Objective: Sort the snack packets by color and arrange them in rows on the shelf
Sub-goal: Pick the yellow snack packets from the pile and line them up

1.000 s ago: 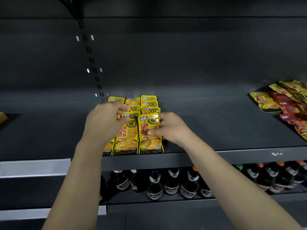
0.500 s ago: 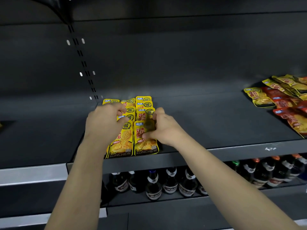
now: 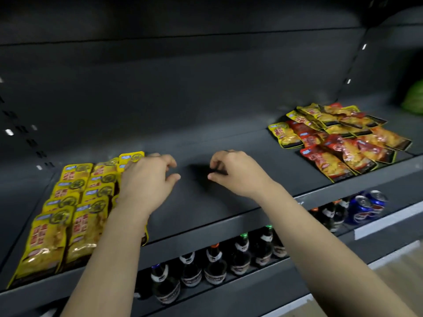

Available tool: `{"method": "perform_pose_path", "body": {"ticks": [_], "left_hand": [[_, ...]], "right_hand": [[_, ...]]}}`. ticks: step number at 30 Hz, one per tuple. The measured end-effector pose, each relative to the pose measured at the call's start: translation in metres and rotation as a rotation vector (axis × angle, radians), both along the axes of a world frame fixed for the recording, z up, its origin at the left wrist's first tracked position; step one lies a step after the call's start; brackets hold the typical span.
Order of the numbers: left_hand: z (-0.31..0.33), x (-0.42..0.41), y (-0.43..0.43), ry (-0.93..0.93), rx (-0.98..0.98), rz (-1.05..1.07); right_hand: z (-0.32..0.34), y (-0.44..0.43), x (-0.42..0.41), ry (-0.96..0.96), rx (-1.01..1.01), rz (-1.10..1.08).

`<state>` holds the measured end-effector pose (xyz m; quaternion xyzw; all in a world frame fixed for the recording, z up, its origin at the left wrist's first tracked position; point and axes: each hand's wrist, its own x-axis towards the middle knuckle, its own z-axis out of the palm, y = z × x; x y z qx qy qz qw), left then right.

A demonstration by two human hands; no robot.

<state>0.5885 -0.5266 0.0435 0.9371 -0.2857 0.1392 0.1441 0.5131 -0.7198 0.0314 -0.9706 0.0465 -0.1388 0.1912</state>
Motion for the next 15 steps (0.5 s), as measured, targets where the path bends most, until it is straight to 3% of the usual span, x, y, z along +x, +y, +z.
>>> {"method": "perform_pose_path", "body": {"ticks": [15], "left_hand": [[0.023, -0.013, -0.188, 0.008, 0.062, -0.15]], "right_hand": [[0.013, -0.181, -0.049, -0.078, -0.003, -0.228]]}}
